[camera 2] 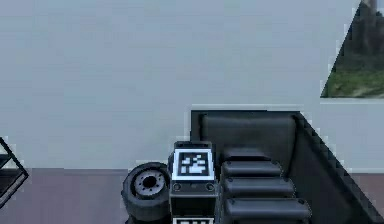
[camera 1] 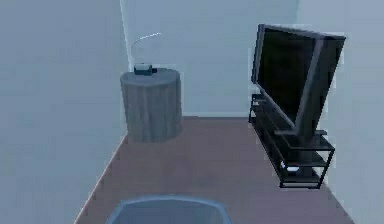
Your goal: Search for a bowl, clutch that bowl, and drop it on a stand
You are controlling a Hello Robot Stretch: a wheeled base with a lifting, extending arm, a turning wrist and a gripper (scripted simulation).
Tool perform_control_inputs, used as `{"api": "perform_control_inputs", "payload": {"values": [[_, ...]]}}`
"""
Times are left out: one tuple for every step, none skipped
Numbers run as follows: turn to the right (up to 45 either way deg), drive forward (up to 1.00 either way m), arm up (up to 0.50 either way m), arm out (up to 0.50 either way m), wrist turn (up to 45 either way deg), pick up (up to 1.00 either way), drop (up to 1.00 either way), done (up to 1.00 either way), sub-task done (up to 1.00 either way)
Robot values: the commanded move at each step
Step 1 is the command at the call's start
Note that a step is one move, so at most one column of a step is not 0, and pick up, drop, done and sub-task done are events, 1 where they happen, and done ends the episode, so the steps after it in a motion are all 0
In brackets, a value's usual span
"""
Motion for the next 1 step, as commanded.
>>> {"api": "perform_control_inputs", "payload": {"values": [[3.0,0.00,0.00,0.00,0.0,0.00,0.00,0.00,0.00]]}}
